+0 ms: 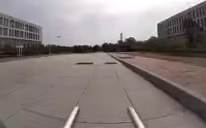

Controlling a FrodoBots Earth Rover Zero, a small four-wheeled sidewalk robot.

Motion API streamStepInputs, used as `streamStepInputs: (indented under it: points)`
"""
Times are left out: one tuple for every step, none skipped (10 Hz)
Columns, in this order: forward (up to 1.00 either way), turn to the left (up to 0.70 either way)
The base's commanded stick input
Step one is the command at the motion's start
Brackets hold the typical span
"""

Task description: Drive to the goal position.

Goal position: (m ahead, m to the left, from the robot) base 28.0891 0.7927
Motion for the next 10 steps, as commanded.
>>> streamStepInputs:
  points:
    - [0.7, 0.0]
    - [0.7, 0.0]
    - [0.7, 0.0]
    - [0.7, 0.0]
    - [0.7, 0.0]
    - [0.7, -0.05]
    - [0.7, -0.3]
    - [0.7, -0.29]
    - [0.7, 0.0]
    - [0.7, 0.0]
